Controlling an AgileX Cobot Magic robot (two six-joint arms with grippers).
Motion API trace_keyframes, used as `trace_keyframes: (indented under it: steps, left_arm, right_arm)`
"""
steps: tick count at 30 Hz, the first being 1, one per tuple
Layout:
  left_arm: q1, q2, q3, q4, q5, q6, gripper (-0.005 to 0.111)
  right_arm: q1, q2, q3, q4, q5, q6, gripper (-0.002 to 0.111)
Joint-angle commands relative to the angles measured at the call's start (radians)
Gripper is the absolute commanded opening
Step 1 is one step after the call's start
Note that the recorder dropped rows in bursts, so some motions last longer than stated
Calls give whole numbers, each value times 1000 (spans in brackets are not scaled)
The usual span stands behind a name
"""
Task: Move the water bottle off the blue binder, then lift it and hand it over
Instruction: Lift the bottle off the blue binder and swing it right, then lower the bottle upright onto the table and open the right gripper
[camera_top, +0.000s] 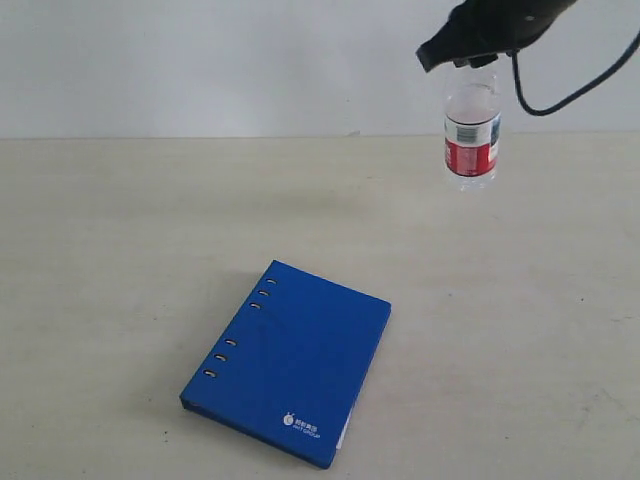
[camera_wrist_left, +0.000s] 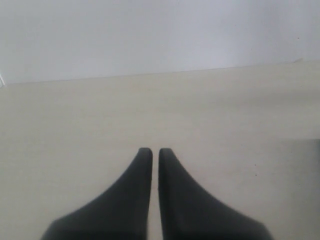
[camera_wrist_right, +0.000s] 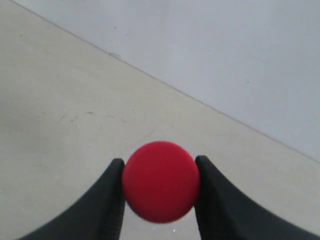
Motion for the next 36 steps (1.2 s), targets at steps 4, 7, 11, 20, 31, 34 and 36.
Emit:
trace_keyframes:
  steps: [4,7,11,20,31,34,36]
  left_arm:
    - [2,-4,4,0,-5,4,4]
    - [2,-4,4,0,-5,4,4]
    - [2,-4,4,0,-5,4,4]
    - [2,-4,4,0,-5,4,4]
    - [2,-4,4,0,-3,4,4]
    - [2,-4,4,0,-3,4,4]
    - [2,-4,4,0,-3,4,4]
  right_arm:
    - [-133,-11,114,358,-173,-240,0]
    - [-160,-3,139,365,-178,-242,0]
    - [-166,8,141,372,-154,-249,0]
    - [-164,8,141,447,-159,-251,9]
    - [-164,8,100,444,-108,-241,72]
    - [-164,8,59,428,-58,-237,72]
    - [-164,8,29,402,-16,-218,72]
